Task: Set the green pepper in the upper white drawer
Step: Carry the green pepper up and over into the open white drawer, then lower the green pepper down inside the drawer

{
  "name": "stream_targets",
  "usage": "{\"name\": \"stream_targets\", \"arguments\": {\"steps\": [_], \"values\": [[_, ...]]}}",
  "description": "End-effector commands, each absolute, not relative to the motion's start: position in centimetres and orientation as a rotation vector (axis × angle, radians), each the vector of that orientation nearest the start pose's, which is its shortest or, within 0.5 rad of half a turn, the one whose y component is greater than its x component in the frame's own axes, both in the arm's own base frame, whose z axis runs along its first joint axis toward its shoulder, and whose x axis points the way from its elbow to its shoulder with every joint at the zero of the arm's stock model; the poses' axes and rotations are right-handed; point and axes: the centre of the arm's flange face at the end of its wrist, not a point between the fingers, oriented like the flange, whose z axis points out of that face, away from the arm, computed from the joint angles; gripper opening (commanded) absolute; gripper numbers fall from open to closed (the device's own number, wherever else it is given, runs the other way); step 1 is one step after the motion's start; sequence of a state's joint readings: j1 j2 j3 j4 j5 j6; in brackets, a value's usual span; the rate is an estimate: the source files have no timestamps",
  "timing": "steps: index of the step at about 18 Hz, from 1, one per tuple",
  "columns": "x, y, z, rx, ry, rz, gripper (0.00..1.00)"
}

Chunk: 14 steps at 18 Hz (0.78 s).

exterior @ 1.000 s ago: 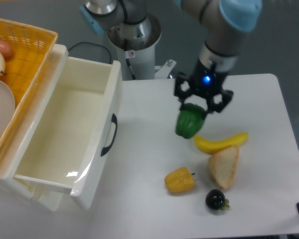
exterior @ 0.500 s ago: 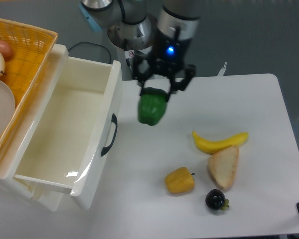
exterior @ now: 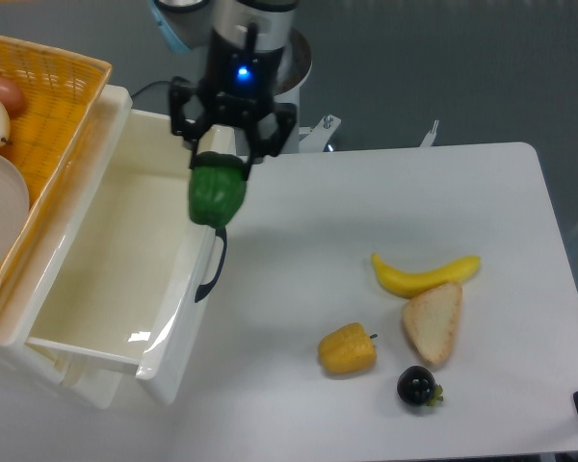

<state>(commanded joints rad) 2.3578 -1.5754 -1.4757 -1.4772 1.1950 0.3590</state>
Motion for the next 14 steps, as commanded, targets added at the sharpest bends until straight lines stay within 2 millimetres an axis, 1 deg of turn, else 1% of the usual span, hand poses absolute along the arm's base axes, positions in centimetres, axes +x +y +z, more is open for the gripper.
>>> {"name": "stream_targets", "arguments": {"steps": [3, 4, 5, 7, 9, 11, 14], "values": [[-23.1, 48.1, 53.7, -2.738, -0.53, -0.328, 0.22], [-22.5, 48.5, 53.4, -2.747, -0.511, -0.333, 0.22], [-22.4, 48.7, 52.9, -2.755, -0.509, -0.342, 0.22], [-22.3, 49.2, 52.3, -2.764, -0.5, -0.354, 0.22], [-21.4, 49.9, 52.1, -2.775, -0.47, -0.36, 0.22], [-21.2, 50.3, 51.6, -2.784, -0.461, -0.37, 0.22], [-20.4, 51.2, 50.8, -2.805, -0.429, -0.383, 0.24]]}}
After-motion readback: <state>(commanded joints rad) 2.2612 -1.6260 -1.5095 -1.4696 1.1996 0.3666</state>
